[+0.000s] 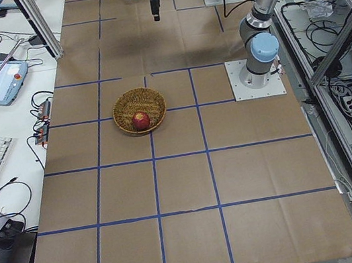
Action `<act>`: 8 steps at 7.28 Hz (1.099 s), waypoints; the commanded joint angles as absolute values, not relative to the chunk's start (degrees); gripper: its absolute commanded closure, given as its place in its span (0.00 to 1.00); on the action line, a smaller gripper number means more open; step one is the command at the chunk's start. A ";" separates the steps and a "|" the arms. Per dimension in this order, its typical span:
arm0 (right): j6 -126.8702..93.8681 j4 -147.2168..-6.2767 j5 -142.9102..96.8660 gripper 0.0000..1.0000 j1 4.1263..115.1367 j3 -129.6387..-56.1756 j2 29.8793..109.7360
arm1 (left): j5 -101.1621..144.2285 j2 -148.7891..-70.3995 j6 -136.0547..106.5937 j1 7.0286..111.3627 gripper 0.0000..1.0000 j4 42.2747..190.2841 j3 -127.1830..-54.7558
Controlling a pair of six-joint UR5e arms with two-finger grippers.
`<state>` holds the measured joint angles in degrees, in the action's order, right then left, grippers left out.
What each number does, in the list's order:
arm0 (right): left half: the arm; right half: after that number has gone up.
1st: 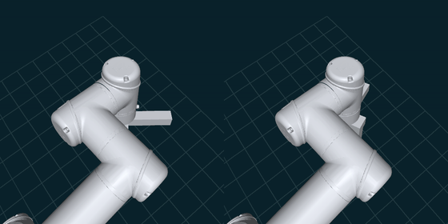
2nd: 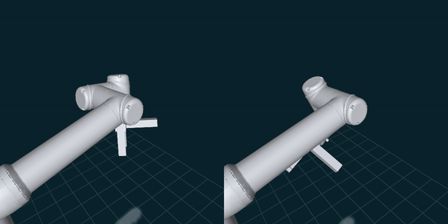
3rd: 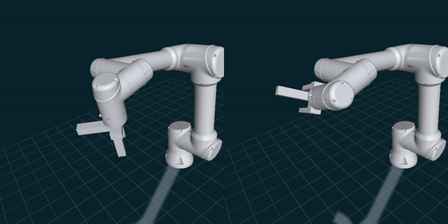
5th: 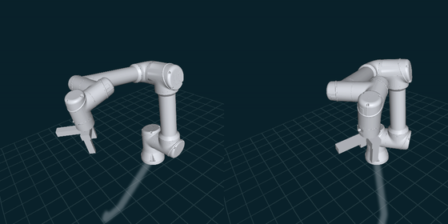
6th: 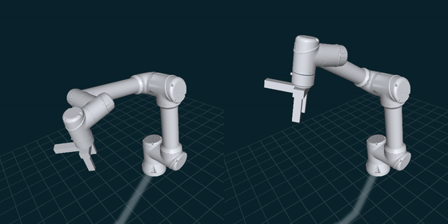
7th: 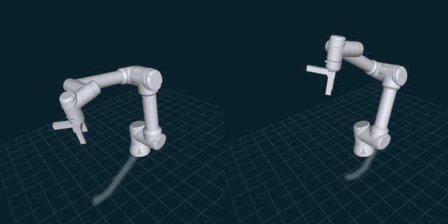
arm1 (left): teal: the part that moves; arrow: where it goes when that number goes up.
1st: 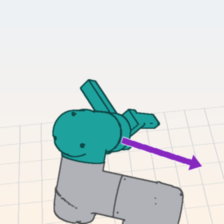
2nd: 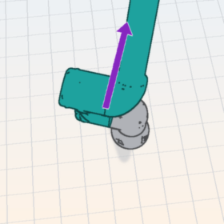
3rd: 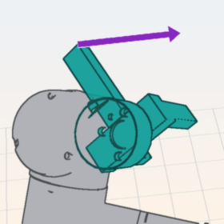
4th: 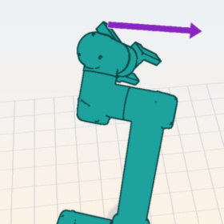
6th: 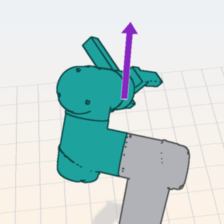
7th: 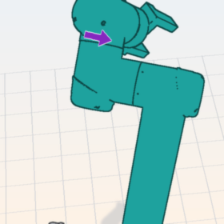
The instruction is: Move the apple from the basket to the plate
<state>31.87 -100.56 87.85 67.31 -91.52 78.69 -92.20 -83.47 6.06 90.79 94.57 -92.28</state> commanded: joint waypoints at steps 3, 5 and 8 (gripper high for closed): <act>13.40 -93.43 88.51 0.00 83.72 -90.88 87.25 | -92.20 -83.67 6.15 90.79 0.01 94.57 -92.29; 6.42 -93.60 88.59 0.00 88.84 -91.58 87.63 | -92.20 -83.50 6.24 90.79 0.01 94.57 -92.20; 6.33 -93.60 88.16 0.00 88.95 -91.58 87.89 | -92.20 -83.15 5.71 90.79 0.01 94.66 -91.94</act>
